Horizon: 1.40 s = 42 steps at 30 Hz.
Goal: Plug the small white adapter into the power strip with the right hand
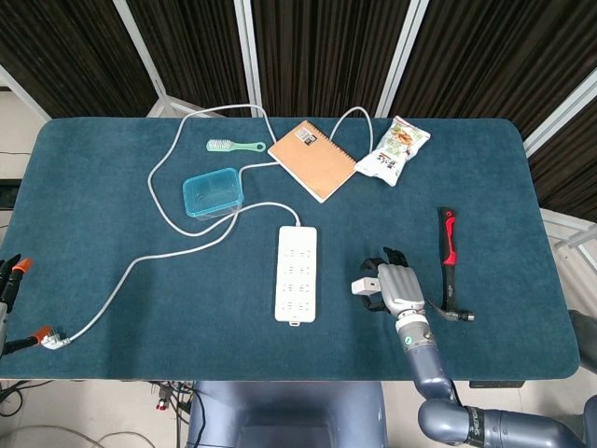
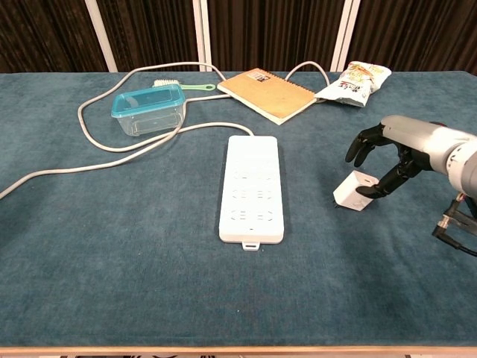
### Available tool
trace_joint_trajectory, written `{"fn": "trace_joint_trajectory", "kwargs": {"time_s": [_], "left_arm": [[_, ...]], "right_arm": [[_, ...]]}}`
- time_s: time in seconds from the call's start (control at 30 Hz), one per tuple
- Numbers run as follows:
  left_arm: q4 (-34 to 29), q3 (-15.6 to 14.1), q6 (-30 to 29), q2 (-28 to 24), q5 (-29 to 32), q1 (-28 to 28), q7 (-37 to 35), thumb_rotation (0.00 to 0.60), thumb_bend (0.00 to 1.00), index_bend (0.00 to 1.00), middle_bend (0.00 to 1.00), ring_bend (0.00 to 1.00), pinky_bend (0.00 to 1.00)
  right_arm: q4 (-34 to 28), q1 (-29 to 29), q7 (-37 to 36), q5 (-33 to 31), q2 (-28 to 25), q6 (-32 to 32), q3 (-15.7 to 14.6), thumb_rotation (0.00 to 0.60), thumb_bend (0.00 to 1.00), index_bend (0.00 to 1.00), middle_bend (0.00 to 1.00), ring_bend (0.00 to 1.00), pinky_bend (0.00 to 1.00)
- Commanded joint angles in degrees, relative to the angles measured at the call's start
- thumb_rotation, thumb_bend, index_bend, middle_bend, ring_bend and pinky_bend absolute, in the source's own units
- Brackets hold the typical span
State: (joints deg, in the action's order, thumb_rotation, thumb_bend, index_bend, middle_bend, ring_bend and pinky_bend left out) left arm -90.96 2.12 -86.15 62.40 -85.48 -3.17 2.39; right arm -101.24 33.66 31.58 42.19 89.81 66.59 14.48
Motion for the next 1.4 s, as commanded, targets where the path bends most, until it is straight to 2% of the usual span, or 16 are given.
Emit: {"fn": "trace_joint_trajectory", "kwargs": {"time_s": [0.03, 0.93, 1.1, 1.2, 1.27, 1.4], "left_arm": [[0.0, 0.0, 0.0, 0.0, 0.0, 0.0, 0.0, 0.6, 0.0, 0.0, 0.0, 0.0, 0.0], [-0.3, -0.2, 0.3, -0.2, 0.1, -0.1, -0.1, 0.6, 0.0, 0.0, 0.0, 0.0, 0.0], [-0.3, -0.2, 0.4, -0.2, 0.1, -0.1, -0.3, 0.6, 0.0, 0.0, 0.0, 0.0, 0.0], [-0.3, -0.2, 0.5, -0.2, 0.2, -0.2, -0.4, 0.6, 0.0, 0.0, 0.0, 0.0, 0.0], [-0.3, -0.2, 0.5, -0.2, 0.2, -0.2, -0.5, 0.6, 0.0, 0.0, 0.0, 0.0, 0.0], [-0.4, -0.2, 0.5, -0.3, 0.2, -0.2, -0.6, 0.6, 0.0, 0.0, 0.0, 0.0, 0.0]], "right_arm": [[0.4, 0.0, -0.8, -0.4, -0.2, -0.3, -0.2, 0.6, 0.38, 0.33, 0.32, 0.05, 0.0], [5.9, 0.7, -3.7, -2.0, 2.2, -1.3, -1.7, 0.6, 0.42, 0.42, 0.36, 0.07, 0.0], [6.5, 0.8, -4.0, -2.0, 2.7, -1.3, -1.8, 0.6, 0.54, 0.49, 0.42, 0.08, 0.0], [6.4, 0.9, -4.2, -1.9, 3.0, -1.0, -1.7, 0.6, 0.61, 0.57, 0.48, 0.1, 0.0], [6.1, 0.9, -4.2, -1.3, 3.1, -0.5, -1.6, 0.6, 0.63, 0.63, 0.53, 0.13, 0.0], [5.1, 1.0, -4.5, 0.9, 3.0, 0.4, -1.6, 0.6, 0.64, 0.68, 0.57, 0.17, 0.0]]}}
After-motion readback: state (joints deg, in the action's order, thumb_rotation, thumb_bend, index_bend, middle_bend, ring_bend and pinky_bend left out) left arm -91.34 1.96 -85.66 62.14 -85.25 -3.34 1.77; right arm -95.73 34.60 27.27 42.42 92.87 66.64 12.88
